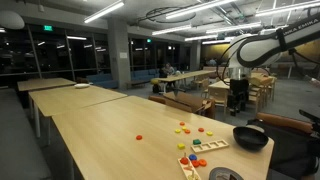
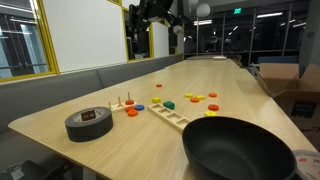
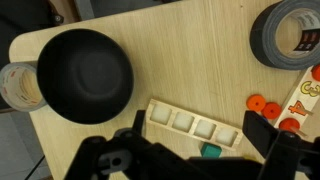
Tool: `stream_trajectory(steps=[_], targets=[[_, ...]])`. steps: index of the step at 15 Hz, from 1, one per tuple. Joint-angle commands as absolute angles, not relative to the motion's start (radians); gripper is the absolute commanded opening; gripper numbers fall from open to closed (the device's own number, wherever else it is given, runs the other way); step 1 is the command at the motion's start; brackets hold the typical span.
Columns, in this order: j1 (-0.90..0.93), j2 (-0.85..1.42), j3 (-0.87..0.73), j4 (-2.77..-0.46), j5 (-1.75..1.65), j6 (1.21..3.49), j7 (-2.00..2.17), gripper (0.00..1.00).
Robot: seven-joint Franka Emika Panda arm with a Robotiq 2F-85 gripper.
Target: Remove the orange ring from the wooden platform
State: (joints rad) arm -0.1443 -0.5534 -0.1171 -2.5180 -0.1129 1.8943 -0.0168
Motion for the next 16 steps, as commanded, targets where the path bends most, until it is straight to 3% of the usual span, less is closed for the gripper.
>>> stream_trajectory(steps=[1, 16], targets=[[-0.144, -0.553, -0.117, -2.513, -0.113, 1.893, -0.017, 1.0], [-0.069, -0.603, -0.073, -2.56, -0.035, 1.906, -0.016, 1.0]])
